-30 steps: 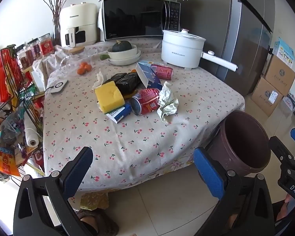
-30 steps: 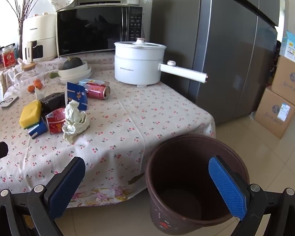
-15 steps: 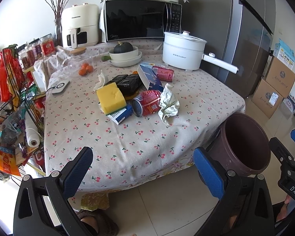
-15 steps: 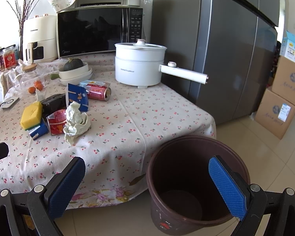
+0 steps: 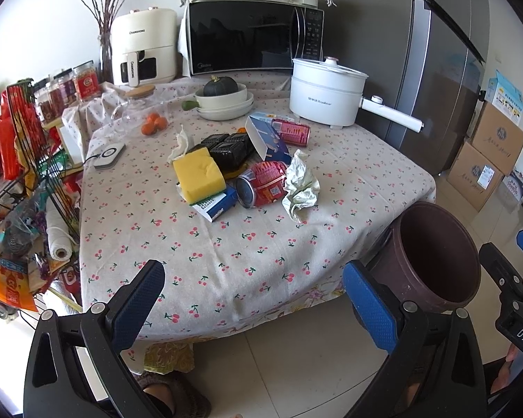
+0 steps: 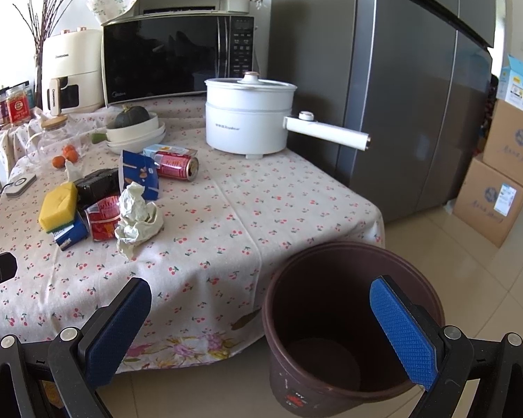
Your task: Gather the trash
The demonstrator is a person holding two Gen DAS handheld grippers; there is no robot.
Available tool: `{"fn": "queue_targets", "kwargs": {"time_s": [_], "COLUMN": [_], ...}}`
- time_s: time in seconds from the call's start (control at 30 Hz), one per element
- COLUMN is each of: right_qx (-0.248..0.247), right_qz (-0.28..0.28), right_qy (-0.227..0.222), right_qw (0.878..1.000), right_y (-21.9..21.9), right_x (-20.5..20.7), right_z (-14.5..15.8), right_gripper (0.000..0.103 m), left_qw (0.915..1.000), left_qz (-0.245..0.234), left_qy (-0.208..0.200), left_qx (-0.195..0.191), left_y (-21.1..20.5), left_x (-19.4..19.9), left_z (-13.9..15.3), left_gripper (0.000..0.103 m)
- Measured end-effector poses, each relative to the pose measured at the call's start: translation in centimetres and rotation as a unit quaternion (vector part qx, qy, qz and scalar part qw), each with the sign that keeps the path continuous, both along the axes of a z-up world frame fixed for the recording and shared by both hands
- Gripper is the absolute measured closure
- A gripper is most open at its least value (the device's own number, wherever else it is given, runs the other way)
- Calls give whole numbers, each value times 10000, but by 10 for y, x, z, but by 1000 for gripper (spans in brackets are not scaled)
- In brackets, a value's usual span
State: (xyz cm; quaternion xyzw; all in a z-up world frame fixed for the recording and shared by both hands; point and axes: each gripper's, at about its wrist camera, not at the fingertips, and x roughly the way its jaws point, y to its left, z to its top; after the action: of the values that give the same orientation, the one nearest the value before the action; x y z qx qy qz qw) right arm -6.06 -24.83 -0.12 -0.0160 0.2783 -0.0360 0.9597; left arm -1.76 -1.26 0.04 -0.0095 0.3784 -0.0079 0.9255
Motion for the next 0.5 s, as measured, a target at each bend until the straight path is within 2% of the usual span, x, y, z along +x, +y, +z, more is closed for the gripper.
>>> {"fn": "queue_targets", "kwargs": {"time_s": [0.5], "right_qx": [-53], "right_qz": [2], "right_qy": [44], "right_qw": [10000], "right_y": [0], "right_x": [0], "right_z": [-1], "right_gripper": [0], "left_qw": [10000], "left_qz": [9], "left_qy": [48], "left_qx": [-28], "left_y": [1], "left_x": [-1], "left_z": [-2], "left_gripper": [0]}}
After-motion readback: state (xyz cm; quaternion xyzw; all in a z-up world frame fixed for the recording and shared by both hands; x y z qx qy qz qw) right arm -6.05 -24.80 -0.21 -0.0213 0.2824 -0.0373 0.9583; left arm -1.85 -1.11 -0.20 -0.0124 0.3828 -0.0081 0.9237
